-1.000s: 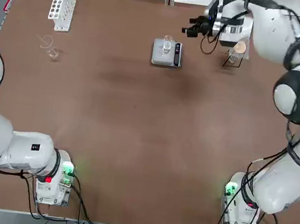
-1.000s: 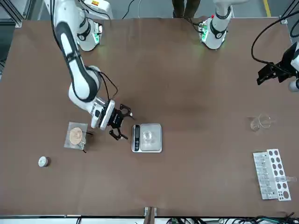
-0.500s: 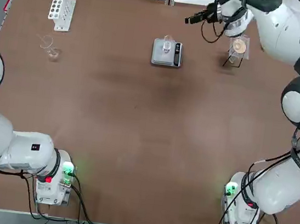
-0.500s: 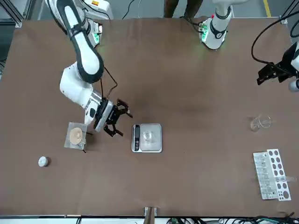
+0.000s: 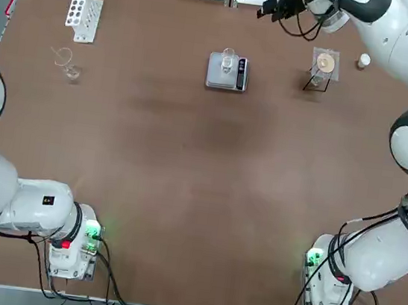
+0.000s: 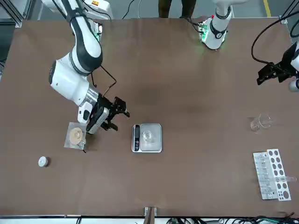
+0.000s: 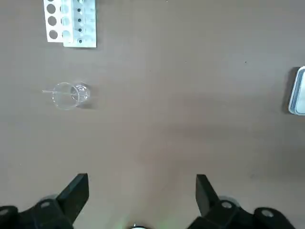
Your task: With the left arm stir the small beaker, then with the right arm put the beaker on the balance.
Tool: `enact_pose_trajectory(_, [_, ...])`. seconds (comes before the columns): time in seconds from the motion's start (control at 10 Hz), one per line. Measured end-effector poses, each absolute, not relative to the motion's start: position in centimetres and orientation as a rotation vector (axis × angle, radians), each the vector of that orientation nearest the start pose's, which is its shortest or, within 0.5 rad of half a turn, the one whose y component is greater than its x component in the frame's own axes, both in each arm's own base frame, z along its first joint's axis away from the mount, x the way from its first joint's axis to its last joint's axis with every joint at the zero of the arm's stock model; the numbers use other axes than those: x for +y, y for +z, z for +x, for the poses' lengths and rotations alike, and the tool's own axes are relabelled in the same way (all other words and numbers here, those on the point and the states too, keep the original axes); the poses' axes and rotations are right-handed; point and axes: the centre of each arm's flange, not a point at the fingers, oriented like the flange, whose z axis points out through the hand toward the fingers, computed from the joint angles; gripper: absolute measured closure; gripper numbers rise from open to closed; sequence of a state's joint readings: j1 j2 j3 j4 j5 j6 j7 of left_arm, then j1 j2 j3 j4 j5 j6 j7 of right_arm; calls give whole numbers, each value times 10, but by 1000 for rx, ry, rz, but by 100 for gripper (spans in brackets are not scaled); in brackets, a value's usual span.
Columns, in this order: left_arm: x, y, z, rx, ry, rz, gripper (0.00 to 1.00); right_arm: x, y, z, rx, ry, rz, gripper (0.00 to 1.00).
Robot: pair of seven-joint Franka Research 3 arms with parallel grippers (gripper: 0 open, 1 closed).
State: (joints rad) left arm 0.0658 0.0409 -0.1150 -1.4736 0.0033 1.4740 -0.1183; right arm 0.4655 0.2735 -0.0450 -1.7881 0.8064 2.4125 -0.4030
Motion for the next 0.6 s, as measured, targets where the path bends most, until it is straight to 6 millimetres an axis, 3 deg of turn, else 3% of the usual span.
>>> enact_pose_trajectory(0.4, [-30, 639, 557, -96, 63, -3138, 1, 267, 477, 608, -105, -280, -2692, 0])
enact_pose_trajectory(0.6, [-31, 639, 557, -94, 63, -3138, 1, 246, 502, 610, -14, -238, -2810, 0])
